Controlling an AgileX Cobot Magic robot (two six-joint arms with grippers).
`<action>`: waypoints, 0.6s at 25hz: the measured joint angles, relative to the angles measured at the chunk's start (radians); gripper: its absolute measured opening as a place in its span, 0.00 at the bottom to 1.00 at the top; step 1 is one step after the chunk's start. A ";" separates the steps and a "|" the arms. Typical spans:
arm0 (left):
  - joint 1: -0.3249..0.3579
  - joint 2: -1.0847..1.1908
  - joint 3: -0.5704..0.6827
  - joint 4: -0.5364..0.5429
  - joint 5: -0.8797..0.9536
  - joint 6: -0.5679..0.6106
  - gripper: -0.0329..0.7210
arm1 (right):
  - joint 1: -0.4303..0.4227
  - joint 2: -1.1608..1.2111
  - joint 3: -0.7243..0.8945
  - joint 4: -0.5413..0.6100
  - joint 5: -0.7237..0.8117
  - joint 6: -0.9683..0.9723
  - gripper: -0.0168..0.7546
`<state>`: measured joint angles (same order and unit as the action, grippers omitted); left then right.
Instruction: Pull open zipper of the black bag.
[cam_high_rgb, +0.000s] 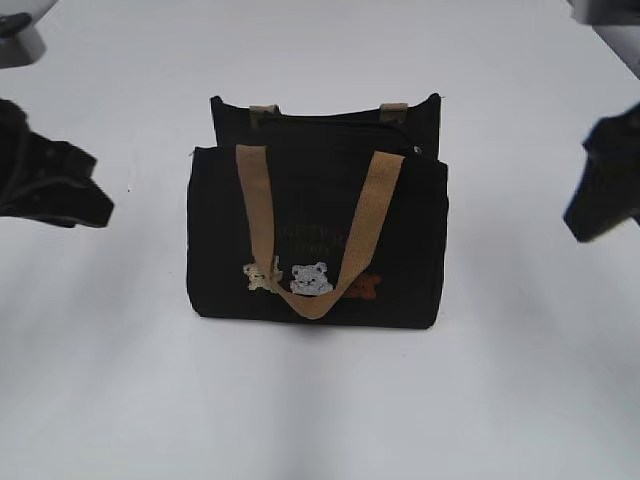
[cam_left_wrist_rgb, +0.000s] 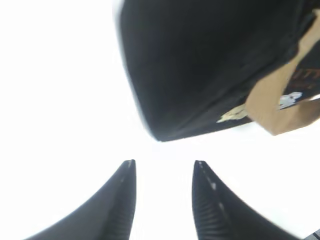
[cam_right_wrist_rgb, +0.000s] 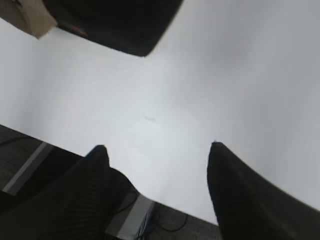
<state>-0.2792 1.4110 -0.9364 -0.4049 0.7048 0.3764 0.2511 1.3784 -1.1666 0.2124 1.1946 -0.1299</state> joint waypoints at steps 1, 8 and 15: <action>0.000 -0.054 0.027 0.036 0.008 -0.065 0.41 | 0.000 -0.050 0.044 -0.009 0.004 0.010 0.63; 0.000 -0.538 0.229 0.335 0.165 -0.364 0.40 | 0.000 -0.463 0.369 -0.081 0.019 0.026 0.62; 0.000 -1.047 0.362 0.405 0.321 -0.395 0.39 | 0.000 -0.880 0.594 -0.112 -0.036 0.013 0.62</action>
<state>-0.2792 0.3644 -0.5740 0.0000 1.0259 -0.0190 0.2511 0.4979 -0.5726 0.0999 1.1582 -0.1168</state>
